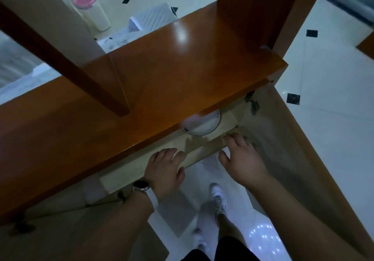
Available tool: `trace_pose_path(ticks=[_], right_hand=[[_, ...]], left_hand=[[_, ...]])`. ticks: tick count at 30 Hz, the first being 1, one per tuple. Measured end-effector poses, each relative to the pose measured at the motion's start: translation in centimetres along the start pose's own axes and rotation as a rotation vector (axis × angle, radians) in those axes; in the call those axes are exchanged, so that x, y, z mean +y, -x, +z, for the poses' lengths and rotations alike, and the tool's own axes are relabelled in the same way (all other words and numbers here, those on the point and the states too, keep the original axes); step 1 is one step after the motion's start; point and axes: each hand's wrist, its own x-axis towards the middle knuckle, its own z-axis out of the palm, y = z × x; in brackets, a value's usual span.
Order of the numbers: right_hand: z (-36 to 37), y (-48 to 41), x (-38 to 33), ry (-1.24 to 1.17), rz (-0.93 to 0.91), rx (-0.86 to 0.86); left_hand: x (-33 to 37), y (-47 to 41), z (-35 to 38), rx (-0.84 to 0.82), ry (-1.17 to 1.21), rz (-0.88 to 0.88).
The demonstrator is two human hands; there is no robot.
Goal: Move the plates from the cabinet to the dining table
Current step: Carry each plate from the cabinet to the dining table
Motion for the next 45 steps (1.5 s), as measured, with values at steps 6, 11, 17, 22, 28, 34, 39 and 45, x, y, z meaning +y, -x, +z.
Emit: trace_pose_path(ticks=[6, 11, 17, 22, 28, 34, 39, 45], right_hand=[[5.4, -5.1, 2.0, -0.297, 0.203, -0.057], [10.5, -8.6, 3.9, -0.61, 0.38, -0.032], [15.0, -12.3, 5.3, -0.79, 0.442, -0.039], [16.5, -15.4, 6.1, -0.868, 0.405, -0.023], [17.2, -18.4, 6.7, -1.017, 0.399, 0.03], [18.2, -20.5, 7.0, -1.032, 0.399, 0.05], [18.7, -21.1, 7.3, -1.026, 0.408, 0.031], [18.0, -19.3, 7.5, -1.066, 0.399, 0.058]], left_hand=[[-1.1, -5.0, 6.5, -0.201, 0.426, -0.315], [-1.0, -8.8, 11.2, -0.146, 1.024, -0.675], [-2.9, -13.5, 14.7, -0.083, 1.393, -0.817], [-5.2, -15.8, 16.2, -0.075, 1.306, -0.748], [-5.9, -18.1, 15.9, -0.107, 1.309, -0.487], [-6.6, -20.5, 16.9, 0.018, 1.316, -0.598], [-6.1, -21.3, 16.8, 0.073, 1.29, -0.635], [-5.1, -20.0, 16.6, 0.062, 1.363, -0.683]])
